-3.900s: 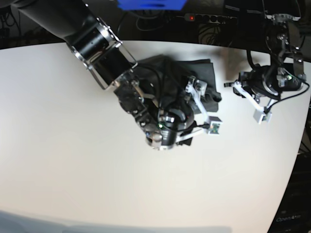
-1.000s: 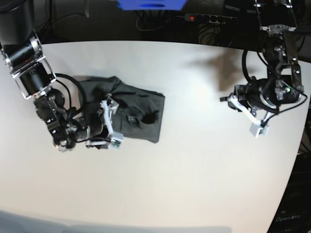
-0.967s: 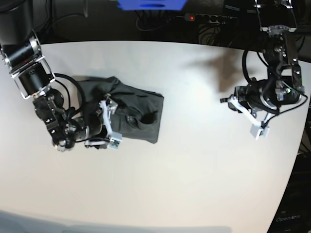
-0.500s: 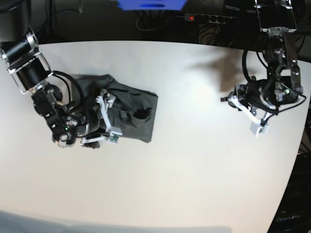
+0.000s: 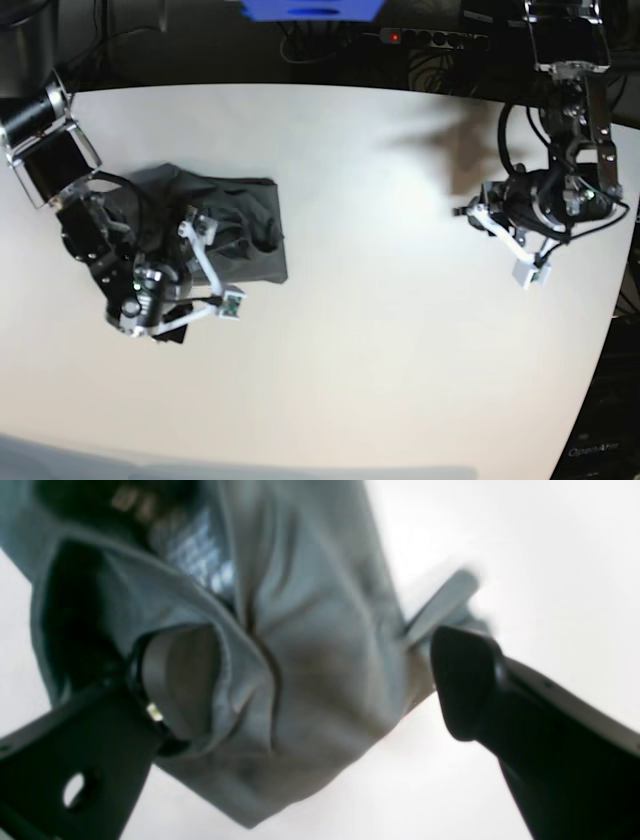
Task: Fold the T-shirt properly
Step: 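Hold the folded shirt bundle down with the right gripper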
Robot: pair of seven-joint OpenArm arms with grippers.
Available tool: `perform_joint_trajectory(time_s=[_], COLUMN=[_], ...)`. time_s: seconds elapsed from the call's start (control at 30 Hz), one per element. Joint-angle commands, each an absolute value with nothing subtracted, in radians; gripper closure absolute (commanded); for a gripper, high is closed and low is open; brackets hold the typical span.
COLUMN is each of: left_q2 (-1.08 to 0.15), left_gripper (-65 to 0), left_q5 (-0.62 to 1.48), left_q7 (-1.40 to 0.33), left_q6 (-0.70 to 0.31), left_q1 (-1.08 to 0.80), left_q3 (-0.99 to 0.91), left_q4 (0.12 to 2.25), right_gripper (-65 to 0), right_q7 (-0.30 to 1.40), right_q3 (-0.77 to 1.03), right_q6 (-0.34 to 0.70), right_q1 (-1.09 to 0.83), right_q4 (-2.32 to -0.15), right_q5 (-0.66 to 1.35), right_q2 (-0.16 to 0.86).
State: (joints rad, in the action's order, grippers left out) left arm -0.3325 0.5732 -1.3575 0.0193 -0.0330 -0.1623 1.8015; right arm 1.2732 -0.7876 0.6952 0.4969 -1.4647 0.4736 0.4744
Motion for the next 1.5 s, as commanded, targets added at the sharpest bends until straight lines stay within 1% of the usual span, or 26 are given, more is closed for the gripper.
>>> perform_joint_trajectory(time_s=[0.0,0.1,0.2,0.37,0.6,0.83,1.0,1.2,1.47], left_q2=[-0.341,-0.341,-0.341,-0.341,-0.341,-0.34,-0.34,-0.34,-0.34], left_gripper=[-2.4,-2.4,-2.4,-2.4,-2.4,-2.4,-2.4,-2.4,-2.4], left_q5=[0.581,0.578,0.575,0.576,0.582,0.584,0.584,0.584,0.584], left_q7=[-1.354,-1.354,-1.354,-1.354,-1.354,-1.354,-1.354,-1.353,-1.353], left_q6=[0.018,0.018,0.018,0.018,0.018,0.018,0.016,0.016,0.016], left_q1=[-0.022,-0.022,-0.022,-0.021,-0.007,-0.008,-0.012,-0.015,-0.016], left_q3=[-0.159,-0.145,-0.14,-0.142,-0.14,-0.14,-0.14,-0.14,-0.14], left_q4=[1.814,1.814,1.814,1.814,1.813,1.814,1.814,1.814,1.814], right_gripper=[-65.0,-65.0,-65.0,-65.0,-65.0,-65.0,-65.0,-65.0,-65.0], right_q7=[1.296,1.322,1.331,1.396,1.396,1.396,1.396,1.396,1.396], right_q3=[-0.78,-0.78,-0.78,-0.777,-0.737,-0.736,-0.734,-0.734,-0.736], right_q6=[0.698,0.698,0.698,0.698,0.698,0.698,0.698,0.698,0.698], right_q1=[0.524,0.527,0.532,0.559,0.578,0.602,0.616,0.618,0.55], right_q4=[-1.478,-1.478,-1.478,-1.477,-1.48,-1.481,-1.48,-1.48,-1.477], right_q5=[0.476,0.476,0.476,0.476,0.476,0.476,0.476,0.476,0.476], right_q2=[0.472,0.447,0.44,0.438,0.44,0.444,0.473,0.552,0.621])
